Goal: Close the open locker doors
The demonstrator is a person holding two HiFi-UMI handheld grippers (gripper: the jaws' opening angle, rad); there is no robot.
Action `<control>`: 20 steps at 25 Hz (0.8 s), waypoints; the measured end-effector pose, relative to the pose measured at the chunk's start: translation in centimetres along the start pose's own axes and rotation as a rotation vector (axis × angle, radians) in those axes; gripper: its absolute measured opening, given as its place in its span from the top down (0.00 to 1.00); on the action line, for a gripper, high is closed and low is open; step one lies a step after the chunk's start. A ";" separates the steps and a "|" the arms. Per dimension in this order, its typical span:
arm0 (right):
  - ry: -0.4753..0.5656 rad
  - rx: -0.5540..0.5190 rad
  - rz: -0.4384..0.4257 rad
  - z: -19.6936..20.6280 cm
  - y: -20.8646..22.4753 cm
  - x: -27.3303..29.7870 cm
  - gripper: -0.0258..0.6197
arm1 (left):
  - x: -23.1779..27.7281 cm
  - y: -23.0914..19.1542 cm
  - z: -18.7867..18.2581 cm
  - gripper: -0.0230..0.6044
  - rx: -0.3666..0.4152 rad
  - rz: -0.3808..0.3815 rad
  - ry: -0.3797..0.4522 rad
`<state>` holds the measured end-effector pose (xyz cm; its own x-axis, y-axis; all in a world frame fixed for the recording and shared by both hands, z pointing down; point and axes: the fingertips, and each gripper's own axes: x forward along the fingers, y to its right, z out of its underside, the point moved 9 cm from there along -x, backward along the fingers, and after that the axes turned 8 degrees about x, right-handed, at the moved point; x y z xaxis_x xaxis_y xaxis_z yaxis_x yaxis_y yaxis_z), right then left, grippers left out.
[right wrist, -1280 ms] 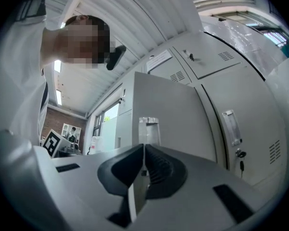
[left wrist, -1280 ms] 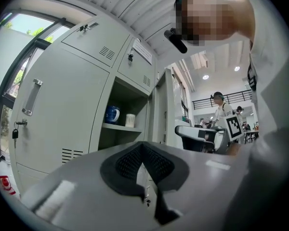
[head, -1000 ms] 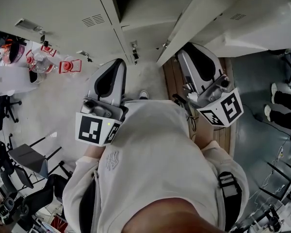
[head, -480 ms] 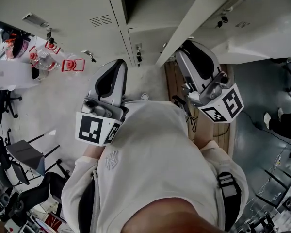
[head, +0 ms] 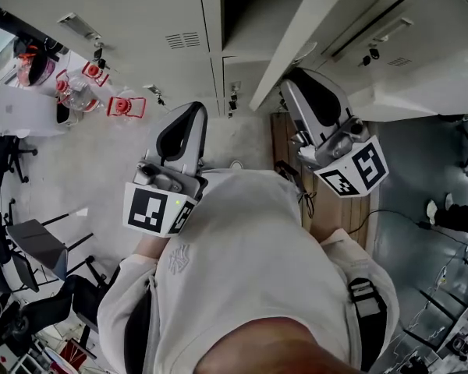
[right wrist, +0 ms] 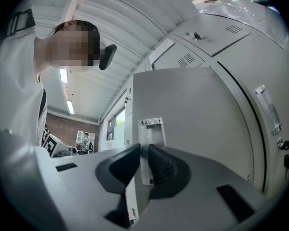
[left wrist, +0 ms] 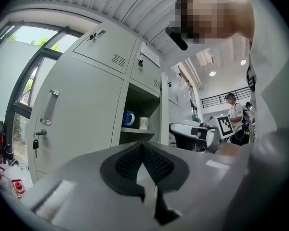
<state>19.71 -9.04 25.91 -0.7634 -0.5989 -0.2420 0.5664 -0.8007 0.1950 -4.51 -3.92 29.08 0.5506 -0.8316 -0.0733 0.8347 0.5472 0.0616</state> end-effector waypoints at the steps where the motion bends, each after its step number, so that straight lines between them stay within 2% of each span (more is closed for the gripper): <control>1: -0.006 -0.013 0.004 0.0 0.0 0.5 0.88 | -0.1 -0.3 0.0 0.96 0.000 -0.007 -0.001; 20: -0.042 -0.112 0.073 1.3 2.9 9.3 0.91 | -1.0 -6.4 0.0 0.96 0.022 -0.119 0.013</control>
<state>13.85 -16.89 25.44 -0.7296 -0.6568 -0.1904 0.6505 -0.7525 0.1028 -10.42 -6.55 28.76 0.4474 -0.8893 -0.0944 0.8940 0.4421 0.0731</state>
